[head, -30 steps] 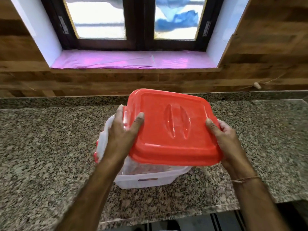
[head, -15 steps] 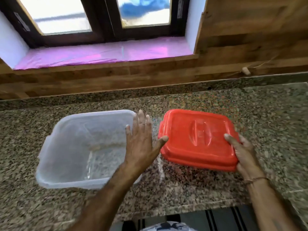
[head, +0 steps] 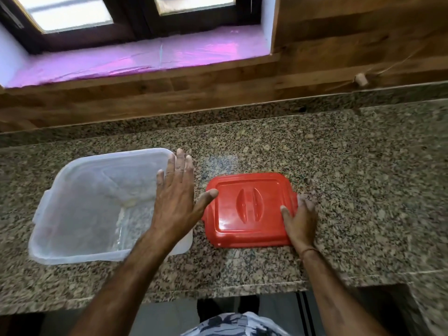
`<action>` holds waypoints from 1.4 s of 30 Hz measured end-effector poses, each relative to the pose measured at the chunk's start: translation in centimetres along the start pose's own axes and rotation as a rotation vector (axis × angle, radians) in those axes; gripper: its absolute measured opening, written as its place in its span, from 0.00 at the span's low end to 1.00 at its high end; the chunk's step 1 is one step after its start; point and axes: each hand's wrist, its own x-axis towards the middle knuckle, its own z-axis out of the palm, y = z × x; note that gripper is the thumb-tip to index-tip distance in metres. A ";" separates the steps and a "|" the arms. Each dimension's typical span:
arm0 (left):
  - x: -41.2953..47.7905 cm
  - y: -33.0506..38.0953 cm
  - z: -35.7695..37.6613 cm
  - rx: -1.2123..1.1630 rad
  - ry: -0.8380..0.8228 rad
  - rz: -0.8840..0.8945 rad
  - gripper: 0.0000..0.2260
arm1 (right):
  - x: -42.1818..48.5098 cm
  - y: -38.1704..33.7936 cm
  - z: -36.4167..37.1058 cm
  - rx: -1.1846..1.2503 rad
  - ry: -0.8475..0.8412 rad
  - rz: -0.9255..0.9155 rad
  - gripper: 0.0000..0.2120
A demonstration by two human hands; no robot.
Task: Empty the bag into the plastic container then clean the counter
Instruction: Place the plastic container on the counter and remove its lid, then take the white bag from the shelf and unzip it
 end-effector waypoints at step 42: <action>-21.8 -42.3 -30.6 0.079 0.613 -0.338 0.35 | -36.2 -58.4 12.1 0.202 -0.201 -1.399 0.19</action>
